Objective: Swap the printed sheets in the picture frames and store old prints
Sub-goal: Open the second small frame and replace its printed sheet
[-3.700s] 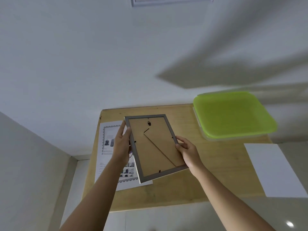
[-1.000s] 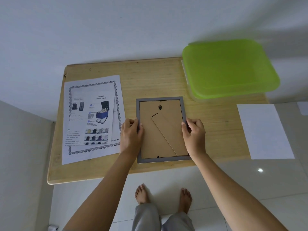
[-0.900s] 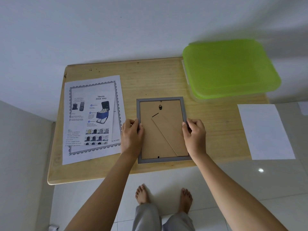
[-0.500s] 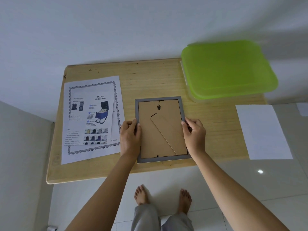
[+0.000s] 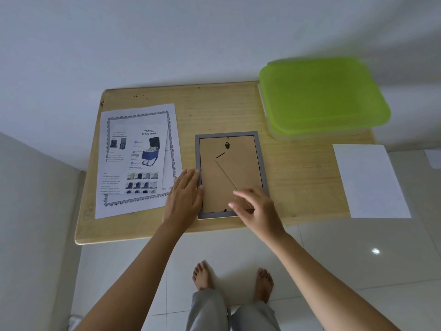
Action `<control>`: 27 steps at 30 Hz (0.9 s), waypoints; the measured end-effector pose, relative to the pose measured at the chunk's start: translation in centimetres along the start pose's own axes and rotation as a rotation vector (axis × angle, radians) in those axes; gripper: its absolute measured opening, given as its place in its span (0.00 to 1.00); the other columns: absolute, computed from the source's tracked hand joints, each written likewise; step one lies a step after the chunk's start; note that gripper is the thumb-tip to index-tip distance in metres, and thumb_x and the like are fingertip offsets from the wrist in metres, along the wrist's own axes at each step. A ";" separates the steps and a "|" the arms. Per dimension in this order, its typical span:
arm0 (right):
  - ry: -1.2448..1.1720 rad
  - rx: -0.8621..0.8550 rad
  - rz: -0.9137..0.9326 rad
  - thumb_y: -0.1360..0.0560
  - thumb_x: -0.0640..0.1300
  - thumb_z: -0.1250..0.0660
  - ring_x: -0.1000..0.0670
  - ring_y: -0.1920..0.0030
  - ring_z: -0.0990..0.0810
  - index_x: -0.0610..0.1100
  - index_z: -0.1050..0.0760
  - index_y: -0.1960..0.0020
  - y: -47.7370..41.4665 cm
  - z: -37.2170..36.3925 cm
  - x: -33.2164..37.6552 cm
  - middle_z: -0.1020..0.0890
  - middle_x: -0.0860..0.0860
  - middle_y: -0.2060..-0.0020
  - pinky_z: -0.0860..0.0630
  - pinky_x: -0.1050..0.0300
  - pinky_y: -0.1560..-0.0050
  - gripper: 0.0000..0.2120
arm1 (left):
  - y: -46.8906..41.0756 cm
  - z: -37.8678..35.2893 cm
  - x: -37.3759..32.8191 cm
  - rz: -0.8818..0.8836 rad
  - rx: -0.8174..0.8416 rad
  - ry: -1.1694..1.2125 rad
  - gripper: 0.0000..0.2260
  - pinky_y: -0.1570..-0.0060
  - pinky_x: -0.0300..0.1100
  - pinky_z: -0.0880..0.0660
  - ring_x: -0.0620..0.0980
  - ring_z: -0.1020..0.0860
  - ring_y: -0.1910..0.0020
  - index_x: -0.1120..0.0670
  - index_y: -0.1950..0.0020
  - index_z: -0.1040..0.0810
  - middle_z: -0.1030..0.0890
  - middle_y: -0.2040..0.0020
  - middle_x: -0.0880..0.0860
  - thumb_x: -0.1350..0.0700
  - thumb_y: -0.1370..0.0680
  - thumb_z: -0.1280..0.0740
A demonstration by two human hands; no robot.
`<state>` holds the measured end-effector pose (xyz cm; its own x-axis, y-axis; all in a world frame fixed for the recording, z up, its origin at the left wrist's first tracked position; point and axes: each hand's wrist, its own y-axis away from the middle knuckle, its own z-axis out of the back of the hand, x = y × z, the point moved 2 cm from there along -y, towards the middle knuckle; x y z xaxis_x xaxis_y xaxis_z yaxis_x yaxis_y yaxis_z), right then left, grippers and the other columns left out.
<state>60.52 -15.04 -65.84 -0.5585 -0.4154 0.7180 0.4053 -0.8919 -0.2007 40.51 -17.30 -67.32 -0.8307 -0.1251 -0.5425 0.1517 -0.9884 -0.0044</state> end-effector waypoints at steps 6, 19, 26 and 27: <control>0.031 0.093 0.094 0.30 0.50 0.32 0.48 0.56 0.23 0.41 0.19 0.50 1.4 -1.8 0.0 0.21 0.47 0.56 0.27 0.60 0.53 0.15 | 0.5 -1.1 0.4 0.018 0.031 -0.040 0.25 0.26 0.43 0.55 0.41 0.53 0.27 0.53 0.24 0.47 0.45 0.24 0.50 0.46 0.20 0.51; -0.058 0.049 0.002 0.33 0.41 0.26 0.48 0.61 0.22 0.40 0.18 0.58 1.4 -2.3 0.1 0.18 0.47 0.63 0.30 0.65 0.56 0.06 | 1.0 -1.4 0.1 0.055 -0.016 -0.092 0.28 0.27 0.41 0.55 0.39 0.52 0.27 0.51 0.24 0.46 0.44 0.24 0.47 0.42 0.22 0.58; -0.173 0.102 -0.041 0.29 0.43 0.28 0.54 0.57 0.21 0.41 0.19 0.49 0.8 -0.8 0.3 0.19 0.48 0.58 0.23 0.65 0.56 0.10 | 1.1 -1.2 -0.1 0.062 -0.018 -0.100 0.26 0.26 0.40 0.54 0.39 0.52 0.26 0.50 0.25 0.48 0.45 0.24 0.46 0.43 0.22 0.58; -0.174 0.087 -0.053 0.29 0.44 0.29 0.54 0.58 0.20 0.41 0.19 0.48 0.0 -0.4 0.2 0.19 0.48 0.58 0.24 0.65 0.57 0.11 | 1.1 -1.2 -0.1 0.062 -0.021 -0.101 0.26 0.26 0.40 0.55 0.39 0.51 0.26 0.50 0.25 0.48 0.45 0.24 0.46 0.44 0.22 0.58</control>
<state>60.17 -15.22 -65.95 -0.4499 -0.3242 0.8321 0.4435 -0.8899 -0.1069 41.38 -18.32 -68.30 -0.8687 -0.1954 -0.4551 0.2152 -0.9765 0.0085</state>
